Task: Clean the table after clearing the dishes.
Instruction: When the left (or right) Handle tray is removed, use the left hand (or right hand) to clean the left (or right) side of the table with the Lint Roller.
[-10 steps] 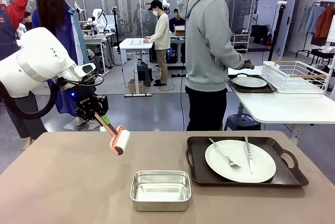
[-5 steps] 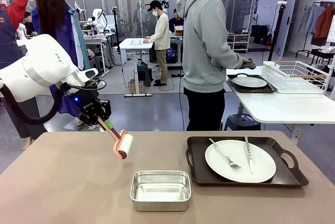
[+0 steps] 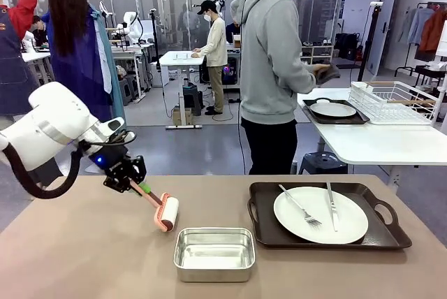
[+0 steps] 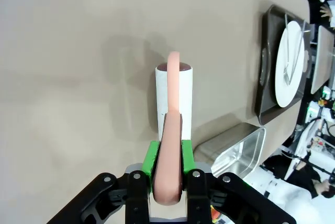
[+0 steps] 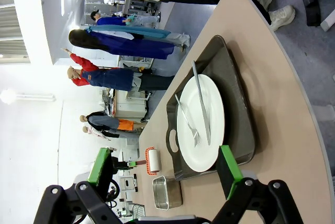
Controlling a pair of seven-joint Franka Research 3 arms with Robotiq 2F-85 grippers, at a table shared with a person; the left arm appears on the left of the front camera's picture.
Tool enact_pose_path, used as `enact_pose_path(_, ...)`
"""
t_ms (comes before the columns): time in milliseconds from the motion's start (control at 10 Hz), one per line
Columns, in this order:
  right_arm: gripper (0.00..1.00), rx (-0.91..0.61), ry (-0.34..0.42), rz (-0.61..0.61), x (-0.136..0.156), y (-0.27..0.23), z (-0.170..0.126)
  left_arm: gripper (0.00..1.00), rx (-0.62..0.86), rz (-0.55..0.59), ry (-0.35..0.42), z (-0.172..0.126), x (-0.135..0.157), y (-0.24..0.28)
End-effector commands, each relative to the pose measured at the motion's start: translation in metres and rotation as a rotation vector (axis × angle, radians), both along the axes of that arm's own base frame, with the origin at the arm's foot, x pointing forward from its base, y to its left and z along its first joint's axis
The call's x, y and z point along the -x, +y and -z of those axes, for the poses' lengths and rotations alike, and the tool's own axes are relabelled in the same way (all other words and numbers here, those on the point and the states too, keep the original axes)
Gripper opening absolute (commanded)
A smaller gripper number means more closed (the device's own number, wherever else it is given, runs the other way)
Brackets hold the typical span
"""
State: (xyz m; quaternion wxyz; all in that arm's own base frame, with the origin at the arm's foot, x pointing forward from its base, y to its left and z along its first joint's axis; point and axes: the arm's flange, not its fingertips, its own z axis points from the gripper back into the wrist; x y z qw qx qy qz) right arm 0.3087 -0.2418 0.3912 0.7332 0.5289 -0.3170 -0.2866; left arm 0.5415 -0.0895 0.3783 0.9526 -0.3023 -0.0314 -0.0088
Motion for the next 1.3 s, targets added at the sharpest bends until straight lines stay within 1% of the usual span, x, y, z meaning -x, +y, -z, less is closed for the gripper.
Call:
enact_pose_path(0,1.00,-0.001,-0.007,-0.002,0.001,0.001,-0.002,0.22,0.031,-0.022,0.013,0.032,0.001,0.025)
enact_pose_path(200,1.00,-0.001,-0.007,-0.002,0.001,0.001,-0.002,0.22,0.021,-0.001,0.048,0.059,-0.002,0.055)
enact_pose_path(400,1.00,-0.001,-0.007,-0.002,0.001,0.001,-0.002,0.22,0.037,-0.016,0.067,0.073,-0.011,0.100)
enact_pose_path(700,1.00,-0.001,-0.007,-0.002,0.001,0.001,-0.002,0.22,0.108,-0.023,0.079,0.092,-0.011,0.167)
enact_pose_path(900,1.00,-0.001,-0.007,-0.002,0.001,0.001,-0.002,0.22,0.069,-0.009,0.078,0.101,-0.008,0.207)
enact_pose_path(1000,1.00,-0.001,-0.007,-0.002,0.001,0.001,-0.002,0.22,0.005,-0.014,0.049,0.104,-0.006,0.232)
enact_pose_path(1100,1.00,-0.001,-0.007,-0.002,0.001,0.001,-0.002,0.22,-0.037,-0.045,0.031,0.103,-0.005,0.255)
enact_pose_path(1200,1.00,-0.001,-0.007,-0.002,0.001,0.001,-0.002,0.22,-0.032,-0.089,0.016,0.098,-0.003,0.282)
